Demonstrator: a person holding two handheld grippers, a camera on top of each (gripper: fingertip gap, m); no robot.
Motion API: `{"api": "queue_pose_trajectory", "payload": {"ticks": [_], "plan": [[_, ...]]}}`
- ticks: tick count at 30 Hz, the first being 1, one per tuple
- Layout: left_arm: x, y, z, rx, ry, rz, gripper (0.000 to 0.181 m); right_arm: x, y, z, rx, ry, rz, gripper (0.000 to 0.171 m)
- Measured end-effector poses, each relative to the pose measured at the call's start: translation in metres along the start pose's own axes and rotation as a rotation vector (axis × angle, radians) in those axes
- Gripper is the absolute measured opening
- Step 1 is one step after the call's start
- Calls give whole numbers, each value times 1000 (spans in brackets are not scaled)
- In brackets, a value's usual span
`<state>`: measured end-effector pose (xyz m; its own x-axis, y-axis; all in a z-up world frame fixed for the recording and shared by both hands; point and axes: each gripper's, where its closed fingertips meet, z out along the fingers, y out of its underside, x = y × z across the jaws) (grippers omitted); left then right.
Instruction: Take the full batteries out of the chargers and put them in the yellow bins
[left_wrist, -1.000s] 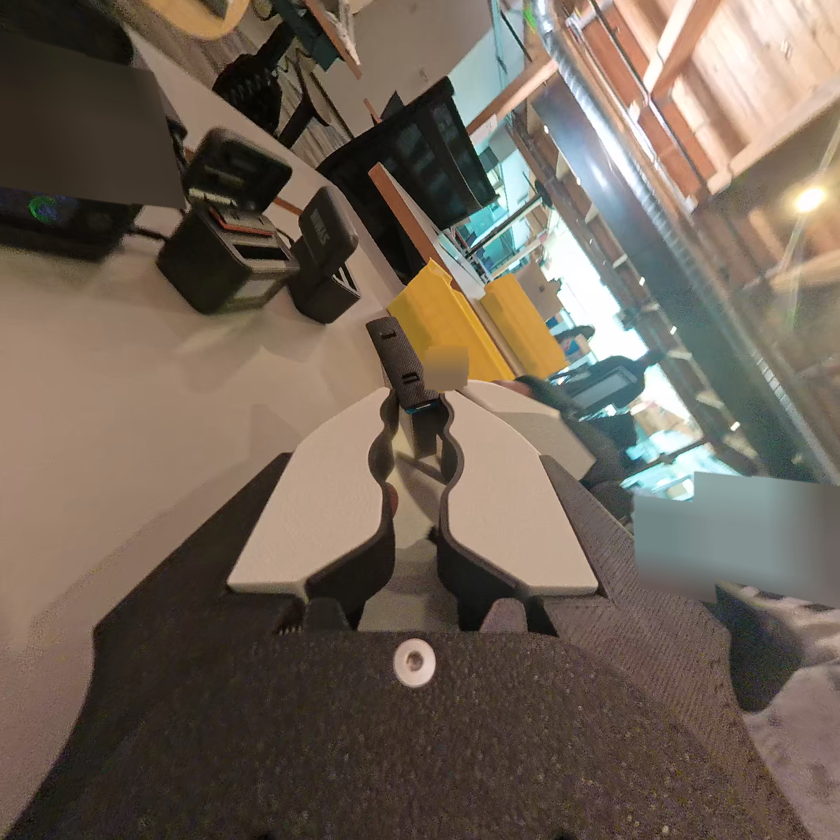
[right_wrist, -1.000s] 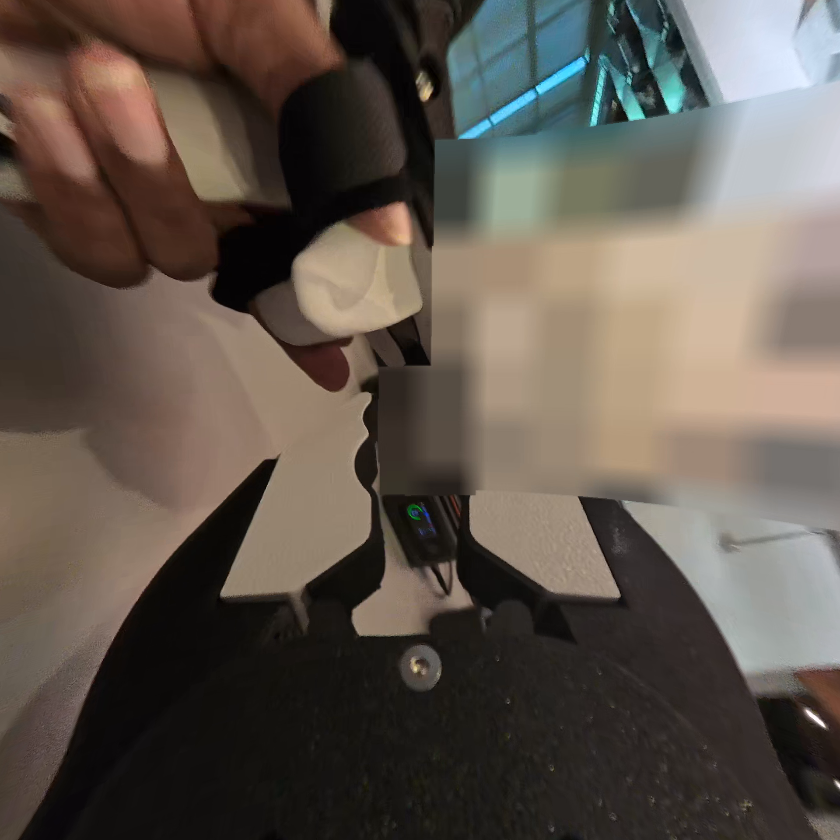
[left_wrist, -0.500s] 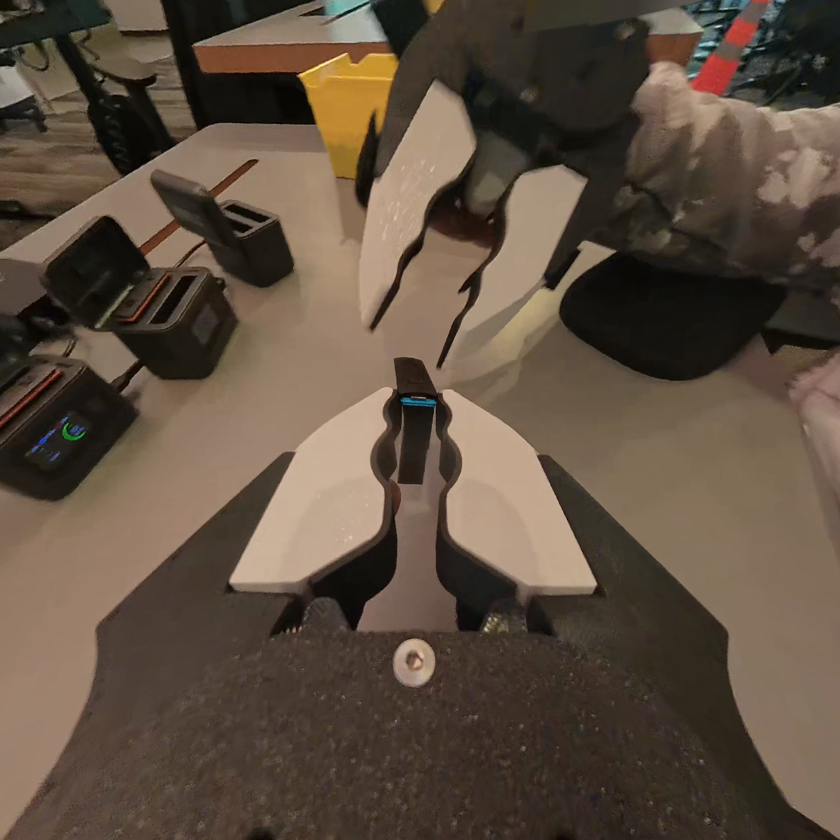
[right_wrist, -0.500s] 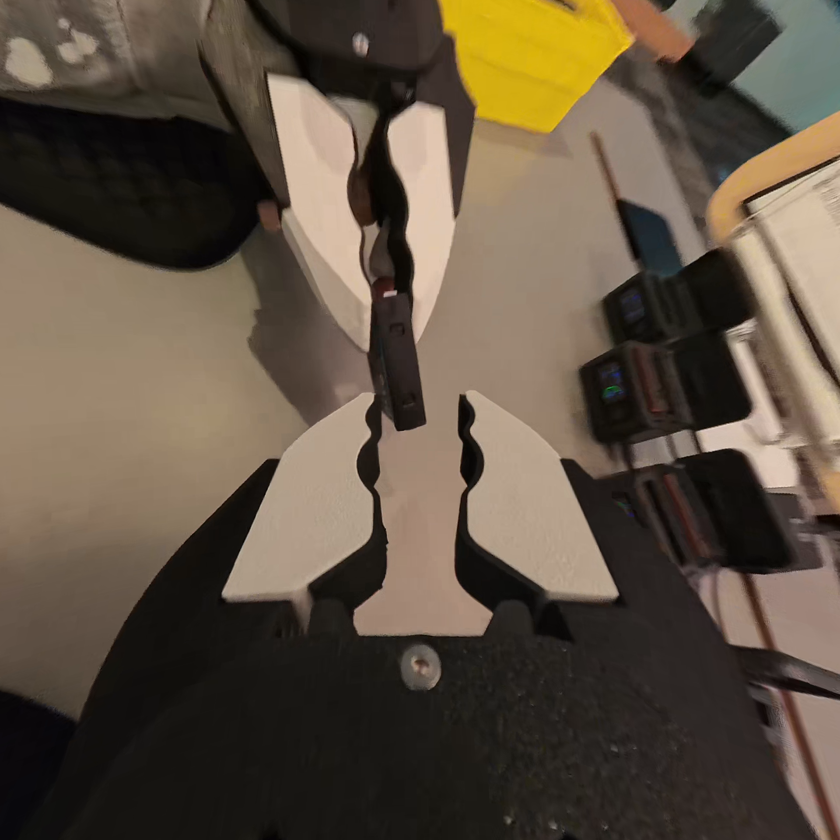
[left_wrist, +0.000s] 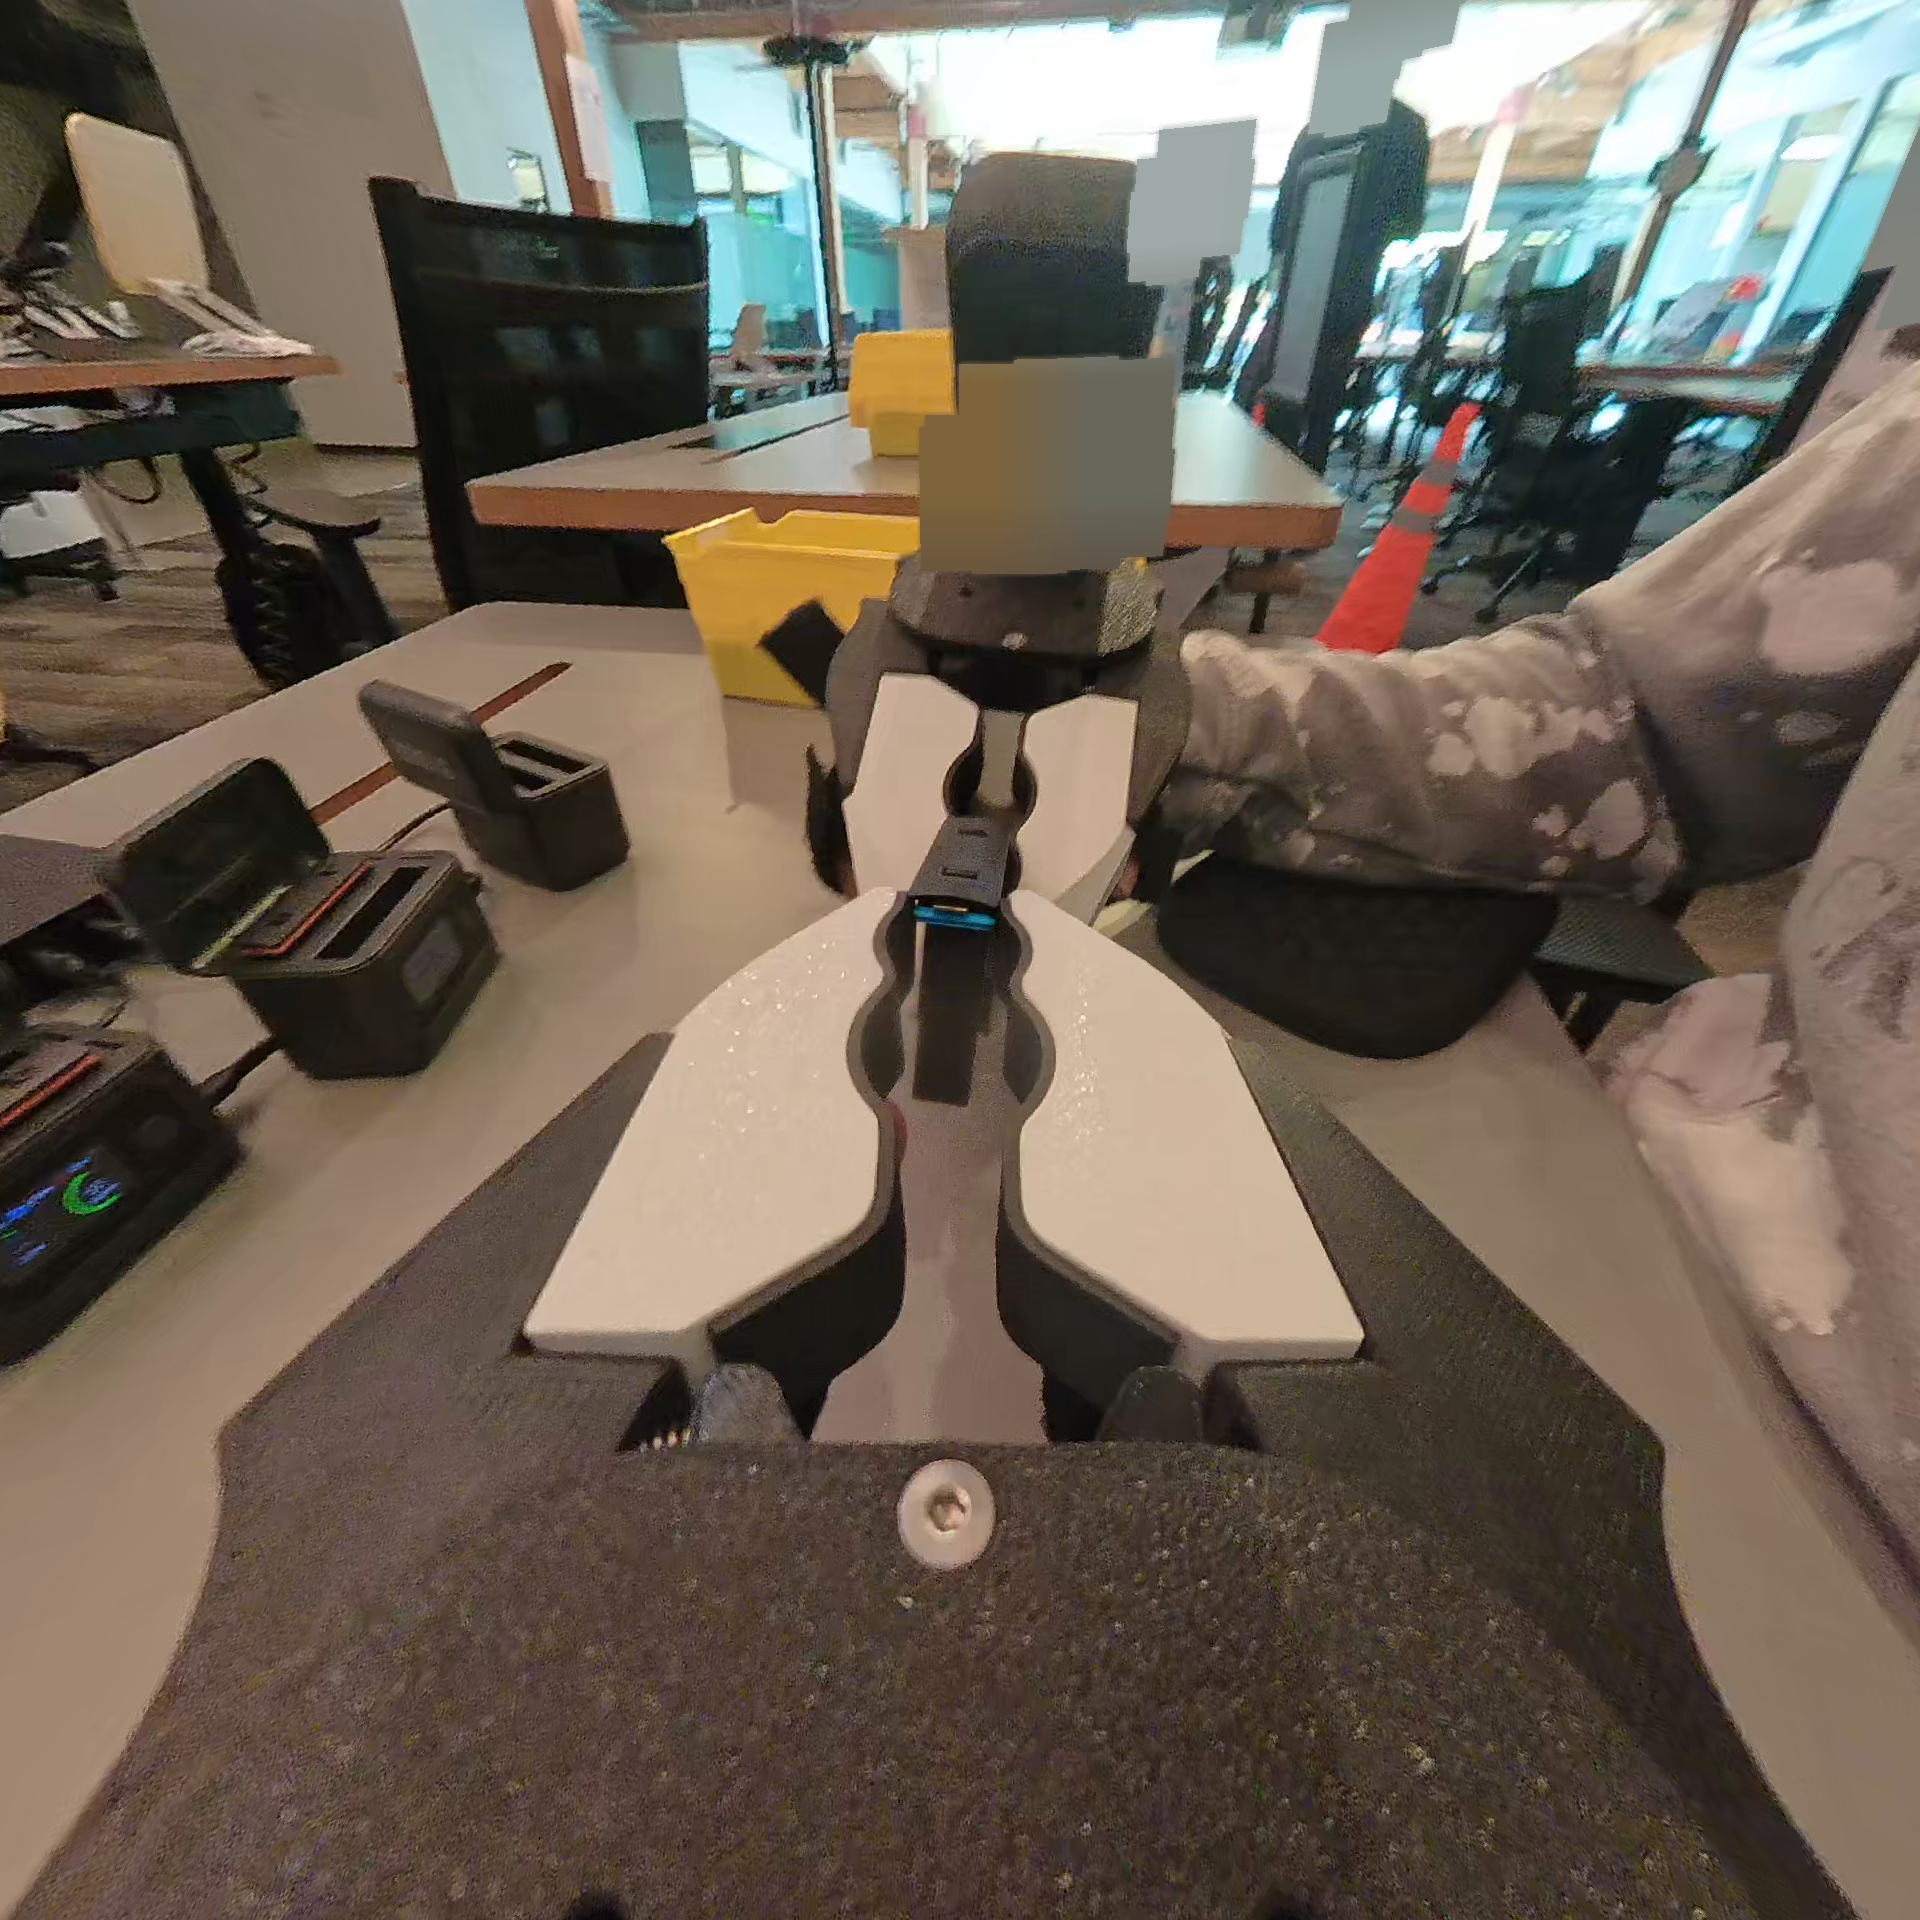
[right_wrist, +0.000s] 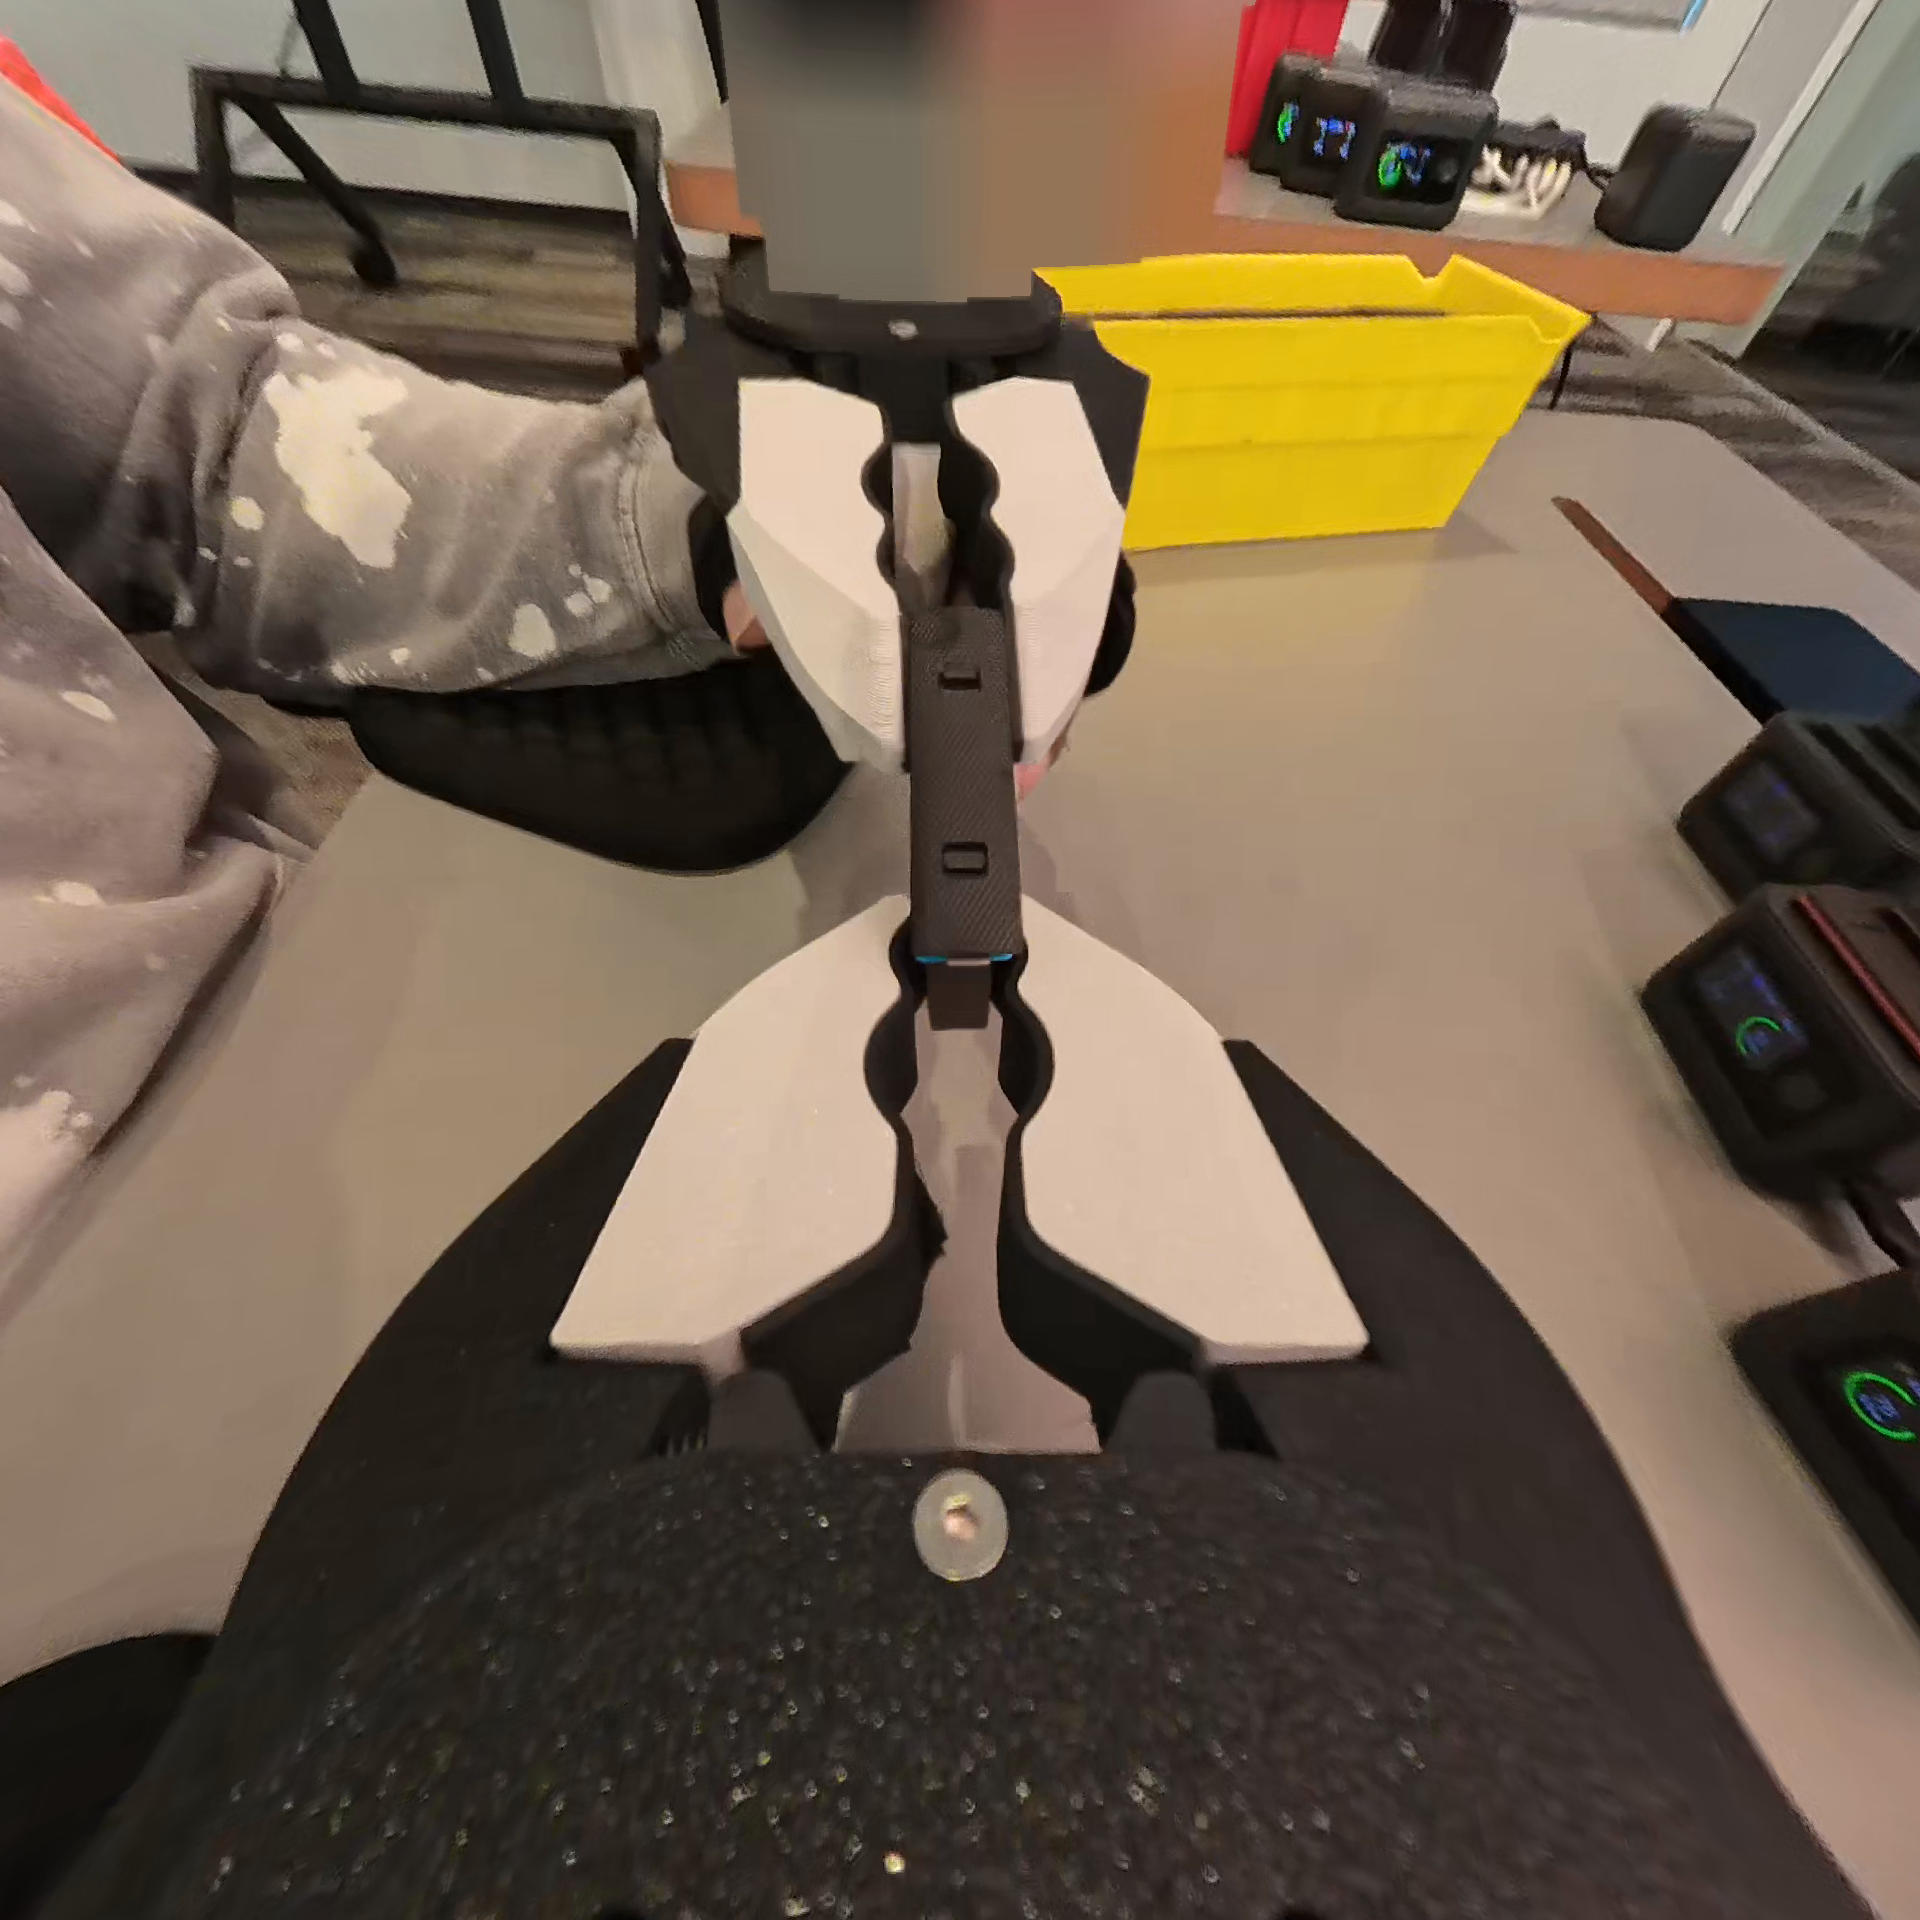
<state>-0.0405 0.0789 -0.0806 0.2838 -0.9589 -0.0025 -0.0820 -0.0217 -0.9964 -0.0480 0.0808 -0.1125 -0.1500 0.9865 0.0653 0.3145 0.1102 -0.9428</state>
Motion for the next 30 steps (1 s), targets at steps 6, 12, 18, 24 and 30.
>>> {"api": "queue_pose_trajectory", "payload": {"ticks": [6, 12, 18, 24, 30], "plan": [[-6, 21, -6, -305, -100, 232, 30, 8, 32, -6, -322, 102, -129, 10], [-7, 60, 3, -681, -97, 430, 23, 5, 51, 4, -497, 134, -206, 10], [-10, 70, 7, -730, -84, 448, 15, 8, 58, 2, -546, 168, -232, 10], [-18, 70, 7, -703, -96, 442, 15, 16, 59, 3, -548, 219, -222, 10], [-32, 59, -2, -672, -91, 371, 15, 29, 47, 0, -440, 275, -176, 12]]}}
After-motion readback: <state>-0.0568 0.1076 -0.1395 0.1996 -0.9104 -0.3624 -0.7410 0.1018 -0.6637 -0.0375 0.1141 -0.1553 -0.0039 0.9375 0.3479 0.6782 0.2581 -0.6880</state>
